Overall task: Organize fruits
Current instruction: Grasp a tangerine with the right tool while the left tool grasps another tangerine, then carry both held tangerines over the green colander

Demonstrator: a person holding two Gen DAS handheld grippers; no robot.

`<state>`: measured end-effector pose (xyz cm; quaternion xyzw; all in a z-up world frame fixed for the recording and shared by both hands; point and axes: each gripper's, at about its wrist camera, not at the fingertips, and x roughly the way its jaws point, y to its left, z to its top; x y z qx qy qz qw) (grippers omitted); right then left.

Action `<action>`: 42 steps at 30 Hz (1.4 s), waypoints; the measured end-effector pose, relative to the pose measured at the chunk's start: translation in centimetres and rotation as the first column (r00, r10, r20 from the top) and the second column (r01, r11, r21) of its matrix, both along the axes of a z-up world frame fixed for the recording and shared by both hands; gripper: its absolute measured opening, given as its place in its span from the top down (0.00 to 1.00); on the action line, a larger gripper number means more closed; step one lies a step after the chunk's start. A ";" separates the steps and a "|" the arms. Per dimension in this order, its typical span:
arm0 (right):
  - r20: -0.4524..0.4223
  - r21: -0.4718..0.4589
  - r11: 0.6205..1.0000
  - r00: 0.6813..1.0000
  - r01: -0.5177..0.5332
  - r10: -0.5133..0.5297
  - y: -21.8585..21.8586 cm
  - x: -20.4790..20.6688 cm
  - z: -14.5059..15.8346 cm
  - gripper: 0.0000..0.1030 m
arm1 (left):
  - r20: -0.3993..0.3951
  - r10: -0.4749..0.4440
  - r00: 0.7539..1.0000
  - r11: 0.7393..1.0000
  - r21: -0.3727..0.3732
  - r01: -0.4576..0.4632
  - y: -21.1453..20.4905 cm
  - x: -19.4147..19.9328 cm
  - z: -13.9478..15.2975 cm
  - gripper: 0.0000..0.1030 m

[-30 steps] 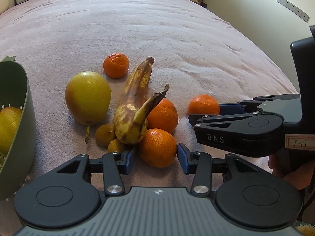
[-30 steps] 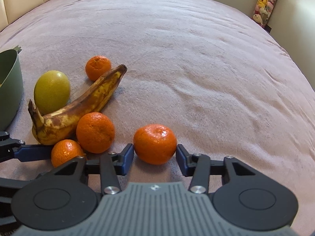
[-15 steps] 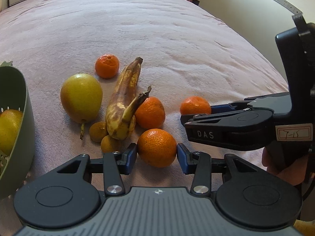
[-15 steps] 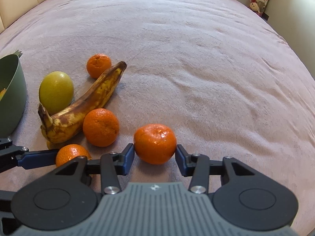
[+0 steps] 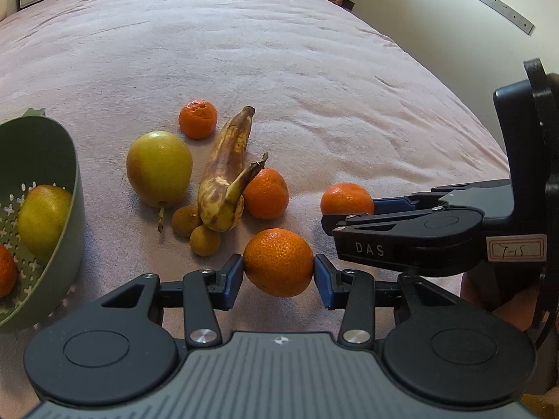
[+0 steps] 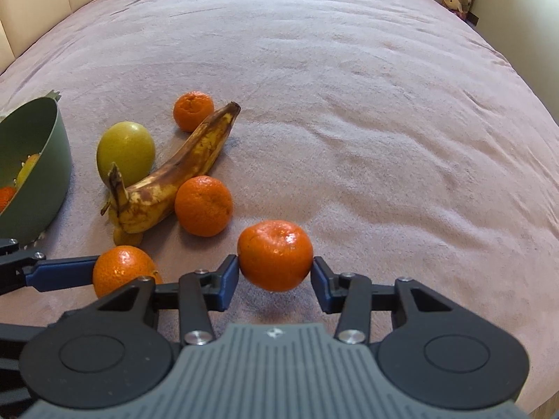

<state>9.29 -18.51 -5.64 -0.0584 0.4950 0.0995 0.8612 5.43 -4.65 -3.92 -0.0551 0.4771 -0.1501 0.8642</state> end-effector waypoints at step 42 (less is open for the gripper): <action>0.266 -0.025 0.951 0.915 -0.308 0.303 9.8 -3.6 9.1 0.59 | 0.095 0.294 0.951 0.956 -0.029 -0.293 11.7 -0.9 8.1 0.52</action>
